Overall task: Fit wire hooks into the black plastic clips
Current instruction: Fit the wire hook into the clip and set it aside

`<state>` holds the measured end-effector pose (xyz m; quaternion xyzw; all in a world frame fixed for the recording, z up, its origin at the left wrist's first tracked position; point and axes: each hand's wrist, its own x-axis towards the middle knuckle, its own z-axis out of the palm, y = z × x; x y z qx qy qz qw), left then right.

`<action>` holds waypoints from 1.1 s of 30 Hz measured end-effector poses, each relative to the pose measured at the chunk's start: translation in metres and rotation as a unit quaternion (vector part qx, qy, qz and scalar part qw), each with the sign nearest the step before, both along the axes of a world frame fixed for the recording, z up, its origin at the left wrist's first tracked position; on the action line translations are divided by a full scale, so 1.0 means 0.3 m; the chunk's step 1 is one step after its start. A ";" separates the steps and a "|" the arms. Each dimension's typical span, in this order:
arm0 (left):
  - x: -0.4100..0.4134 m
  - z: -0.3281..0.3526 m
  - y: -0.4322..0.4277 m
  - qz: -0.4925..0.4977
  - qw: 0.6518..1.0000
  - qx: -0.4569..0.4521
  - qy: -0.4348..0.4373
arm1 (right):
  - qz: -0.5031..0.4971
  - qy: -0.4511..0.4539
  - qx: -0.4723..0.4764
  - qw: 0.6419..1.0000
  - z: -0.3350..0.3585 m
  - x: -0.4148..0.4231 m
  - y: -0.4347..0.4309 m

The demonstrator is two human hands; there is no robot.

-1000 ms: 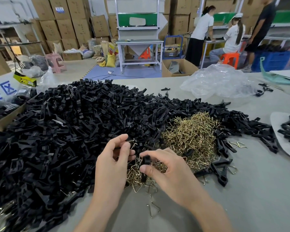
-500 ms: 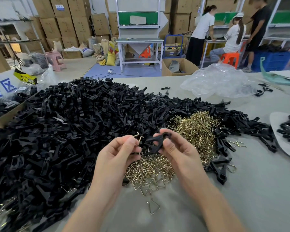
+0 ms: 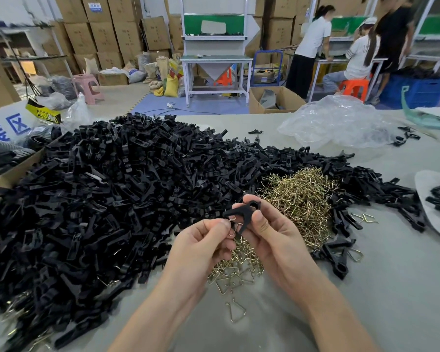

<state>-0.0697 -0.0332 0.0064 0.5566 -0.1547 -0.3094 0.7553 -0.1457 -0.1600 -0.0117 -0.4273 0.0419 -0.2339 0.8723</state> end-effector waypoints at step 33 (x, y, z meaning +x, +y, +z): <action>-0.025 -0.048 -0.011 -0.130 0.984 -0.085 0.090 | 0.005 0.010 -0.006 1.000 -0.018 -0.007 -0.009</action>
